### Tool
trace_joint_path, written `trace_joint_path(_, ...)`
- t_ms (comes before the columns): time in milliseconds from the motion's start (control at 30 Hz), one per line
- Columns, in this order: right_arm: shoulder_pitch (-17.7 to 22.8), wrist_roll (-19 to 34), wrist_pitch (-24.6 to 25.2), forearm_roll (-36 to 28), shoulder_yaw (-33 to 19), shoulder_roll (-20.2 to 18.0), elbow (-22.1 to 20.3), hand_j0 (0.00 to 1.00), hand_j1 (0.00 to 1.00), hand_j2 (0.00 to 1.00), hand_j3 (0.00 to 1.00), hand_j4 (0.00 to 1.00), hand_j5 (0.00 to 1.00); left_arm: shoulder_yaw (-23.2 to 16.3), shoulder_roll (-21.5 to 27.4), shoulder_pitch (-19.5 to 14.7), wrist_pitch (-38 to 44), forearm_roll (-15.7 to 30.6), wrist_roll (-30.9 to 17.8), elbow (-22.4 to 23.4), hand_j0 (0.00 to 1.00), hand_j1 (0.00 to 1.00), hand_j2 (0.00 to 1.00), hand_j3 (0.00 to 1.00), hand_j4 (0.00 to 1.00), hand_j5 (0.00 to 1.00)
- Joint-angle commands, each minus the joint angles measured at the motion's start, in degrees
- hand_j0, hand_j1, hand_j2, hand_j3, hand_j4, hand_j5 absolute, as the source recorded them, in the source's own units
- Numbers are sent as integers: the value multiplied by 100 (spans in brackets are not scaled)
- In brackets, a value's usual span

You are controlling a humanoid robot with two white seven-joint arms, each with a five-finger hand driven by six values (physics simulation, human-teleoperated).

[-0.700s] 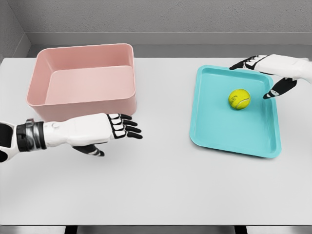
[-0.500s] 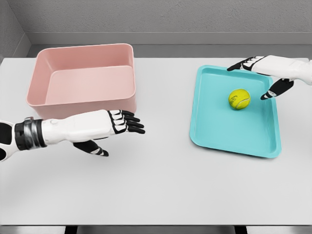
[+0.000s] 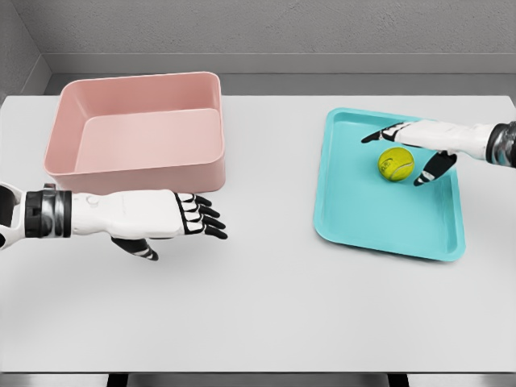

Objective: Put the tennis from the blue tray into the pink basket with both arms

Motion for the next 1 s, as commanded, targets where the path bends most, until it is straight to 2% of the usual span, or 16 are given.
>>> trace_joint_path(0, 0, -2, 11, 29, 12, 130, 201, 100, 100, 100, 100, 100, 100, 7, 18, 0, 13, 120, -17, -5, 100, 100, 100, 100, 100, 100)
trace_joint_path(267, -26, -2, 2, 38, 91, 218, 508, 100, 100, 100, 100, 100, 100, 16, 27, -105, 13, 208, -26, -5, 100, 100, 100, 100, 100, 100)
trace_joint_path(300, -26, -2, -15, 38, 91, 315, 657, 100, 100, 100, 100, 100, 100, 16, 27, -105, 13, 208, -26, -5, 100, 100, 100, 100, 100, 100)
trace_joint_path(400, -44, 6, -15, 46, 91, 350, 745, 100, 100, 100, 100, 100, 100, 16, 36, -106, 13, 199, -26, -5, 100, 100, 100, 100, 100, 100)
trace_joint_path(467, -88, 6, -15, 257, 91, 561, 1027, 100, 100, 100, 100, 100, 100, 25, 115, -114, 13, 199, -26, -5, 100, 100, 100, 100, 100, 100)
trace_joint_path(767, -105, -2, -7, 275, 91, 623, 1220, 100, 100, 100, 100, 100, 100, 25, 132, -114, 13, 199, -26, -4, 100, 100, 100, 100, 100, 100)
trace_joint_path(967, -105, -2, -33, 275, 91, 649, 1211, 94, 94, 94, 94, 94, 94, 60, 141, -123, 13, 199, -17, 4, 100, 100, 100, 100, 100, 100)
